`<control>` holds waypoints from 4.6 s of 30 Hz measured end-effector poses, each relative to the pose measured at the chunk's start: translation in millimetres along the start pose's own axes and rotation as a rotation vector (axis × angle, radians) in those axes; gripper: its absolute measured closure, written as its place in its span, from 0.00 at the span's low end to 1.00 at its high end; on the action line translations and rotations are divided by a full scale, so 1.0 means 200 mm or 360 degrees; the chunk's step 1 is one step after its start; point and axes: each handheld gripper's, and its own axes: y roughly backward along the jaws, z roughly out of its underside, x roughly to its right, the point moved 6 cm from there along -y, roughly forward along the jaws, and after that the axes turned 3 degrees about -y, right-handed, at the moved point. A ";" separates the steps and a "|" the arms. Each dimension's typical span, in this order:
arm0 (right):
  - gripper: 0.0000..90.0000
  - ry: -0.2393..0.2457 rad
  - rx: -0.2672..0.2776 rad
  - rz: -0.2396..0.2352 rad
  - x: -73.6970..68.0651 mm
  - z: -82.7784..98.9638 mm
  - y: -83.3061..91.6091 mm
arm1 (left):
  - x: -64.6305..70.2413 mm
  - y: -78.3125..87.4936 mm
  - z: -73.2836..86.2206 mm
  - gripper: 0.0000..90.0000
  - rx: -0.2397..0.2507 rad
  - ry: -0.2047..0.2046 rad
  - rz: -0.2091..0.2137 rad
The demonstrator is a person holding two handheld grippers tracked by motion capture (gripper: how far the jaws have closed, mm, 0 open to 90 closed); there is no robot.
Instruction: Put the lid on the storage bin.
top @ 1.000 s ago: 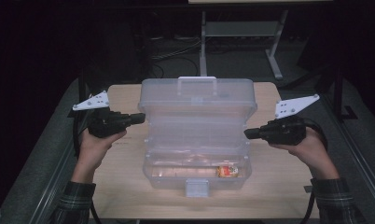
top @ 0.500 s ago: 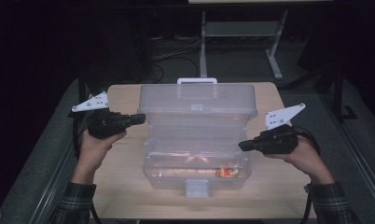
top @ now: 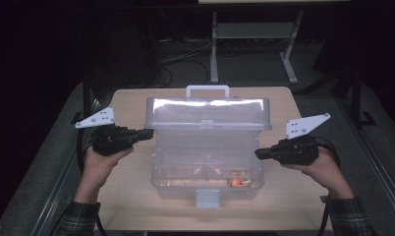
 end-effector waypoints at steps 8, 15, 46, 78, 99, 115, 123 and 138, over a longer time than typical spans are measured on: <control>1.00 -0.0018 0.0092 0.0062 0.02 0.00 0.06 | 0.03 0.00 0.05 1.00 -0.0010 0.0002 0.0020; 1.00 -0.0050 0.0155 0.0090 0.03 0.01 0.10 | 0.06 0.01 0.08 1.00 -0.0024 0.0009 0.0030; 1.00 -0.0133 0.0248 0.0115 0.01 0.15 0.10 | 0.16 0.02 0.23 0.99 -0.0034 -0.0041 0.0011; 1.00 -0.0163 0.0170 0.0150 -0.08 0.33 0.03 | 0.24 0.05 0.46 0.97 -0.0117 -0.0033 -0.0016; 0.99 -0.0190 0.0069 0.0144 -0.12 0.45 -0.02 | 0.28 0.05 0.59 0.97 -0.0250 -0.0018 -0.0050; 0.74 -0.0259 0.0105 0.0301 -0.02 0.55 0.02 | 0.19 0.13 0.69 0.82 -0.0345 0.0057 -0.0212; 0.40 -0.0360 0.0054 0.0431 0.06 0.67 0.01 | 0.09 0.15 0.79 0.51 -0.0512 0.0090 -0.0392; 0.14 -0.0486 -0.0143 0.0763 0.18 0.85 -0.05 | -0.05 0.14 0.95 0.22 -0.0653 0.0104 -0.0639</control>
